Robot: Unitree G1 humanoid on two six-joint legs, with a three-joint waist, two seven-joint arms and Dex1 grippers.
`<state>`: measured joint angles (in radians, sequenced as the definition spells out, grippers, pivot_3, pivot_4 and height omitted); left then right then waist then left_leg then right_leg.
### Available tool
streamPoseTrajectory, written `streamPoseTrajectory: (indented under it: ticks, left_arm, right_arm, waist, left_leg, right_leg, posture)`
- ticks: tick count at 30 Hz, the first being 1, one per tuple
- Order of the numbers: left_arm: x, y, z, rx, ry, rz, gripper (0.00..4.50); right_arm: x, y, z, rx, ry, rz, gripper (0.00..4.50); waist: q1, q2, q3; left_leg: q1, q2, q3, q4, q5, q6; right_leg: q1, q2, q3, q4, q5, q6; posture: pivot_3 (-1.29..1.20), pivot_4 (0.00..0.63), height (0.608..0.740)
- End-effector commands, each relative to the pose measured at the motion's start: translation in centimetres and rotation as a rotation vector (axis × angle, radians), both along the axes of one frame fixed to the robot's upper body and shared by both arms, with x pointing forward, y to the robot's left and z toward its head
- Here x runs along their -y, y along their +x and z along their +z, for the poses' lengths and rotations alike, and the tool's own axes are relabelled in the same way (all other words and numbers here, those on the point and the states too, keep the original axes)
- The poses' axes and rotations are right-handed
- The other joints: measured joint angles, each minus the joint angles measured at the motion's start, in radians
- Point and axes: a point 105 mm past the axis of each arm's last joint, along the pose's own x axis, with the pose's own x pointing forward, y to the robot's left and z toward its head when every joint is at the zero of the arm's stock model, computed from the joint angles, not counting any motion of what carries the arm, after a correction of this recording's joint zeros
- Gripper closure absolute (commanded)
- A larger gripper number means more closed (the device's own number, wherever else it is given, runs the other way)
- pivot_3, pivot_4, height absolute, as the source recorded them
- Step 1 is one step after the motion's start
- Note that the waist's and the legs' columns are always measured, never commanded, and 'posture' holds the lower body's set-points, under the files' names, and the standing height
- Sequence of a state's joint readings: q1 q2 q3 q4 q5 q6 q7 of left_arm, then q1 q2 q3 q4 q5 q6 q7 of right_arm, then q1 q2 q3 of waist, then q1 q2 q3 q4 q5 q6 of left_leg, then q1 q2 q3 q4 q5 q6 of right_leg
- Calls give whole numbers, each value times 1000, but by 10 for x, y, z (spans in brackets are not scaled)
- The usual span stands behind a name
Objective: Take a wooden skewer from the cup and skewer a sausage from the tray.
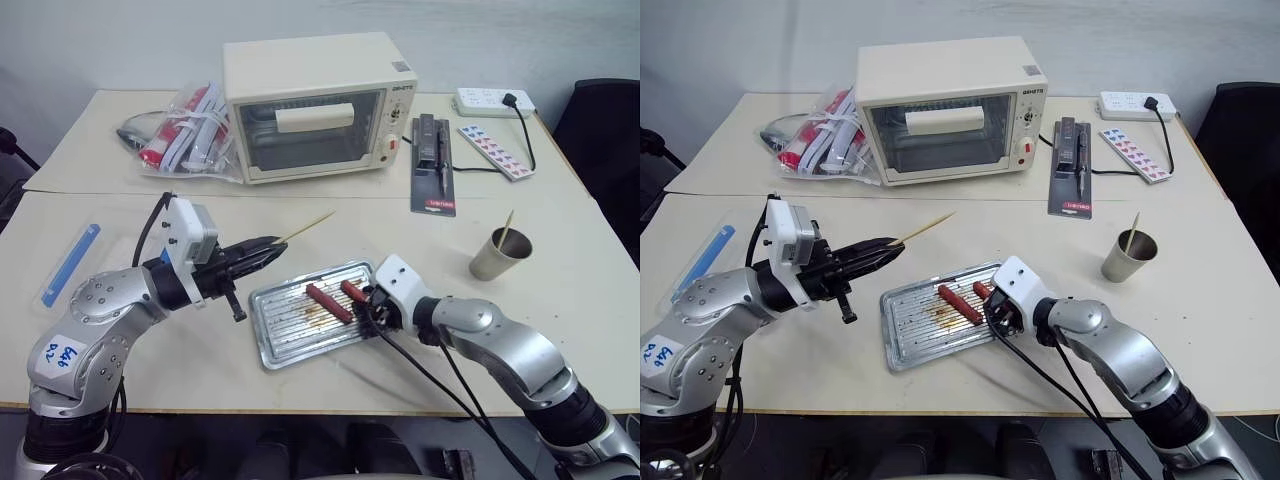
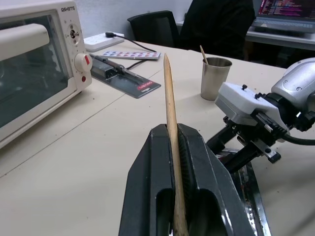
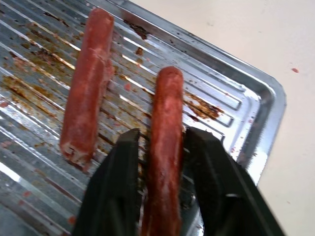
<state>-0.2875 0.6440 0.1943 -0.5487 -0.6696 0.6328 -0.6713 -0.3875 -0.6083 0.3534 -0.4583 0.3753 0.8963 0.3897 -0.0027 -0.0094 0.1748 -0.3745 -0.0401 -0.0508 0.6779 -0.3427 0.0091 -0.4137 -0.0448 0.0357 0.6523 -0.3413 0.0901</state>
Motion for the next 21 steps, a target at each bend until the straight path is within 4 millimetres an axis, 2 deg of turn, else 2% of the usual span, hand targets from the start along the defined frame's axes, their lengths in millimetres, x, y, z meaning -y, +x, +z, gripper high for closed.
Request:
streamPoseTrajectory:
  ticks: [1,3,10,16,21]
  left_arm:
    - [4,-5,8,40,7,-25,4500]
    - [4,-4,7,40,7,-26,4500]
    - [4,-1,6,39,5,-31,4500]
    - [-7,4,-2,4,34,-32,4500]
    - [-14,3,-8,-24,118,-108,4500]
  right_arm:
    - [4,2,-1,-7,4,-22,4162]
    - [6,2,-2,-5,-12,-29,4279]
    - [10,3,-2,-7,-22,-33,4279]
    - [17,4,27,-10,22,36,4279]
    - [27,-16,62,-78,7,250,4279]
  waist:
    - [0,0,0]
    - [1,0,0]
    - [1,0,0]
    - [1,0,0]
    - [1,1,1]
  left_leg:
    - [0,0,0,0,0,0]
    - [0,0,0,0,0,0]
    - [0,0,0,1,0,0]
    - [0,0,0,1,0,0]
    - [0,0,0,0,0,0]
  right_leg:
    - [0,0,0,0,0,0]
    - [0,0,0,0,0,0]
    - [0,0,0,0,0,0]
    - [0,0,0,0,0,0]
    - [0,0,0,-1,0,0]
  posture:
    - [0,150,740]
    - [0,150,740]
    - [0,150,740]
    - [0,150,740]
    - [0,150,740]
